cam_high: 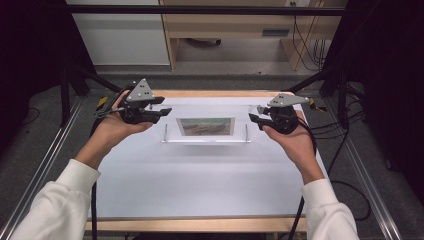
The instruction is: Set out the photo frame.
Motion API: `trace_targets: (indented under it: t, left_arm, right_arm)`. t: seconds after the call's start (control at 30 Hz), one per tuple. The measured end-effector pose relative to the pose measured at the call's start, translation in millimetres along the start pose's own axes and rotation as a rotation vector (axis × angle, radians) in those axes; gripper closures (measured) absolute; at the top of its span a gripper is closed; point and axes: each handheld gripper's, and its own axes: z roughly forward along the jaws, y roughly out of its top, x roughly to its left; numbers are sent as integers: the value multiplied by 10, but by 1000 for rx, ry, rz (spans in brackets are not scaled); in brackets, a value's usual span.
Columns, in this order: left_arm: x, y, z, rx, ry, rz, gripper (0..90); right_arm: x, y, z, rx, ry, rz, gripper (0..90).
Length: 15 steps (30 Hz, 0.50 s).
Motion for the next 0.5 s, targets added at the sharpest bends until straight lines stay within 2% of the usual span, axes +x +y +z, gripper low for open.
trace_targets:
  t: [0.13,0.23,0.27,0.33,0.43,0.5]
  left_arm:
    - [17,0,-3,-9,7,-14,531]
    - [27,2,-13,-30,14,-37,482]
    - [43,7,-38,-49,21,-56,468]
    - [49,12,-62,-66,25,-63,454]
    - [47,27,-98,-93,38,-92,386]
    - [37,33,-120,-115,53,-125,331]
  right_arm:
    - [-8,7,6,3,0,3,586]
    - [-20,17,16,4,-1,6,586]
    - [-24,19,21,4,-1,9,586]
    - [-32,21,27,2,0,9,586]
    - [-43,30,36,5,-1,11,586]
    - [-48,35,44,6,0,18,585]
